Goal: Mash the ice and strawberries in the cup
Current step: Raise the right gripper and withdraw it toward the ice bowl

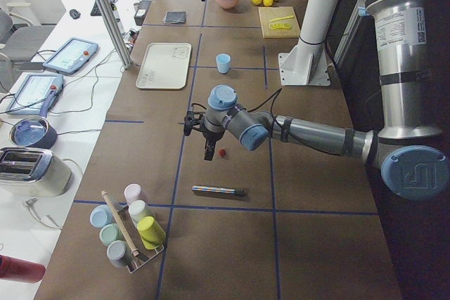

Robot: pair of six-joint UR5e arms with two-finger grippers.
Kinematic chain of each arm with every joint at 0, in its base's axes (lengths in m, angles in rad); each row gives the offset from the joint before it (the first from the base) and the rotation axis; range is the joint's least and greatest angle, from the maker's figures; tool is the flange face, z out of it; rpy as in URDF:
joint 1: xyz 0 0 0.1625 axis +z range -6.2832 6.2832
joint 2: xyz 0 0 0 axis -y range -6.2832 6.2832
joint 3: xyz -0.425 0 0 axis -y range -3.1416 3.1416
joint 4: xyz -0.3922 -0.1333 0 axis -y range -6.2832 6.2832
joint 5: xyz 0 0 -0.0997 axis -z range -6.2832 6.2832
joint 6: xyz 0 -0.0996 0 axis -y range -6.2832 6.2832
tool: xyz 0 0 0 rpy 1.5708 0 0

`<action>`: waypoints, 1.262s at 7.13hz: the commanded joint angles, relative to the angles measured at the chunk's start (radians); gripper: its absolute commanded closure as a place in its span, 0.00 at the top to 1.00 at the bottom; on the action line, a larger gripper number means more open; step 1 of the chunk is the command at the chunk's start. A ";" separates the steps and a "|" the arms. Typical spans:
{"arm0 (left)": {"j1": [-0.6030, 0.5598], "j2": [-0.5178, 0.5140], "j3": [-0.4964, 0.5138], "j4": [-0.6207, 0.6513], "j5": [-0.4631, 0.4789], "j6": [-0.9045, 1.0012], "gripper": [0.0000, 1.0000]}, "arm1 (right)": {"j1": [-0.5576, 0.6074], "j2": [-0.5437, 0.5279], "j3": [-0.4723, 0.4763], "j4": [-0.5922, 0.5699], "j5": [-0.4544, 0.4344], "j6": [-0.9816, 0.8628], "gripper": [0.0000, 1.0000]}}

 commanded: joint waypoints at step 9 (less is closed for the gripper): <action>0.373 -0.014 0.141 -0.226 0.329 -0.357 0.95 | 0.153 -0.165 0.065 0.002 0.062 -0.216 0.99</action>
